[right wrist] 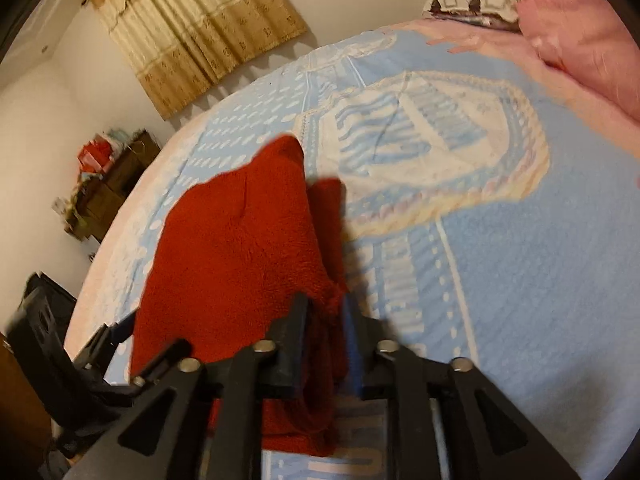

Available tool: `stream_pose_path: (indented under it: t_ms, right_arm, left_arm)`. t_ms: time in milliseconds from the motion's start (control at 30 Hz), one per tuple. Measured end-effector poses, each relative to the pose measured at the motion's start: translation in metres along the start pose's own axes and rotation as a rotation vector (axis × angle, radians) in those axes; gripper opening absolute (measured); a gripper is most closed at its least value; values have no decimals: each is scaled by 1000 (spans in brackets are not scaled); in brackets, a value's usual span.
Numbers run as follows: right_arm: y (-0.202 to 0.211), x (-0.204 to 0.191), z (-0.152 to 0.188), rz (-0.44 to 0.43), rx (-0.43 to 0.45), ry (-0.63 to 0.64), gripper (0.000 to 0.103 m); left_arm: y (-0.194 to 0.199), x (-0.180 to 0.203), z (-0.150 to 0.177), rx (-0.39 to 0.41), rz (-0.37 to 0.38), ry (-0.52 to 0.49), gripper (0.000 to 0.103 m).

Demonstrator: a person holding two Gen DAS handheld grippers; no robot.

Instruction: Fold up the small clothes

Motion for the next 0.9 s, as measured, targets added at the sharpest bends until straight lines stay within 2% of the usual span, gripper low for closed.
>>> stream_pose_path:
  t_ms: [67, 100, 233, 333, 367, 400, 433, 500, 567, 733, 833, 867, 900]
  right_arm:
    - [9, -9, -24, 5, 43, 18, 74]
    - [7, -15, -37, 5, 50, 38, 75]
    - [-35, -32, -76, -70, -10, 65, 75]
    - [-75, -26, -85, -2, -75, 85, 74]
    - [-87, -22, -84, 8, -97, 85, 60]
    - [-97, -18, -82, 31, -122, 86, 29]
    - [-105, -9, -77, 70, -138, 81, 18]
    - [-112, -1, -68, 93, -140, 81, 10]
    - [-116, 8, -59, 134, -137, 106, 9]
    - [-114, 8, -55, 89, -122, 93, 10]
    - [-94, 4, -55, 82, -99, 81, 13]
    - [-84, 3, -52, 81, -91, 72, 25]
    - [-71, 2, -47, 79, -85, 65, 48]
  left_arm:
    - [-2, 0, 1, -4, 2, 4, 102]
    - [-3, 0, 2, -9, 3, 12, 103]
    - [-4, 0, 4, -14, 9, 28, 103]
    - [-3, 1, 5, -9, 2, 25, 103]
    - [-3, 1, 6, -8, 2, 25, 103]
    - [-3, 1, 6, -8, 4, 28, 103]
    - [-3, 1, 6, -8, 8, 31, 103]
    - [-2, 0, 7, -12, 24, 43, 103]
    - [-3, -1, 8, -20, 46, 57, 103]
    - [-6, -2, 10, -38, 83, 84, 103]
    - [-4, -2, 10, -38, 85, 87, 103]
    - [-4, -1, 10, -38, 84, 88, 103]
    - [-4, -2, 10, -38, 85, 89, 103]
Point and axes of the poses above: each gripper's, at about its wrist camera, not at the fingertips, and y roughly against the way its jaws point, x to its right, z to its underside, the point moved 8 cm from there along -y, roughly the way its jaws point, and after that the axes turned 4 degrees about -z, right-handed, at the moved point
